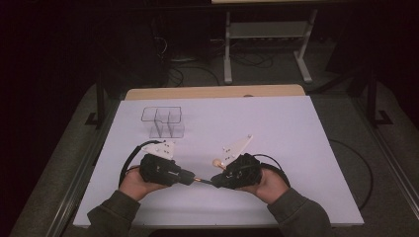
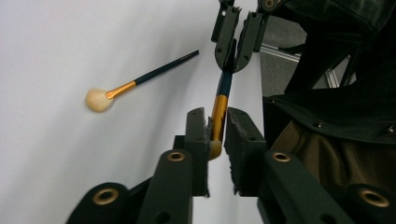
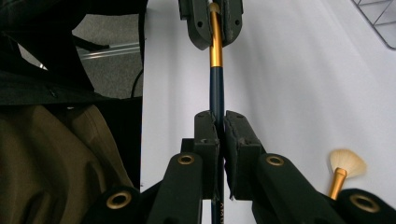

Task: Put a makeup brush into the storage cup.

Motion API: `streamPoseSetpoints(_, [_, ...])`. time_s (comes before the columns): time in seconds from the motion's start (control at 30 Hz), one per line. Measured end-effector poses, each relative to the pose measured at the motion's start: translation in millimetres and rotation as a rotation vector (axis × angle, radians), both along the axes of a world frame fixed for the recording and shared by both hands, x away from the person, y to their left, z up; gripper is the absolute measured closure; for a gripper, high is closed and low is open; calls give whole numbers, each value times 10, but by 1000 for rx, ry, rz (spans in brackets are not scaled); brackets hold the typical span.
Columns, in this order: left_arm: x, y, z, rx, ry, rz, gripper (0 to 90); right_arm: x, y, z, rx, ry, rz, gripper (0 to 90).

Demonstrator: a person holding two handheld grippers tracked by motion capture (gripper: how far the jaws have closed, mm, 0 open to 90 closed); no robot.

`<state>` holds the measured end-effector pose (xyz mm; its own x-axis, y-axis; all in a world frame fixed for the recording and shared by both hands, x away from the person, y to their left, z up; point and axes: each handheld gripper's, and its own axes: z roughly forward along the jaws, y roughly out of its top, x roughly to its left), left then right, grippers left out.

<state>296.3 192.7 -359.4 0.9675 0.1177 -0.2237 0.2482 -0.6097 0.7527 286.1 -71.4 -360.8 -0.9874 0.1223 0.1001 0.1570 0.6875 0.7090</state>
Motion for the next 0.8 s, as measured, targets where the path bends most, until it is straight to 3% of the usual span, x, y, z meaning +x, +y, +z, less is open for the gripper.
streamPoseSetpoints(0.3, [17,18,11,-18,45,-45,839,-2,29,-23,-10,-7,31,830])
streamPoseSetpoints(0.63, [-21,7,28,22,21,-58,842,5,108,-69,-33,6,67,818])
streamPoseSetpoints(0.73, [-41,-4,41,32,7,-61,843,23,122,-57,-34,20,78,717])
streamPoseSetpoints(0.8, [-43,-10,44,33,6,-57,842,25,150,-37,-53,20,83,709])
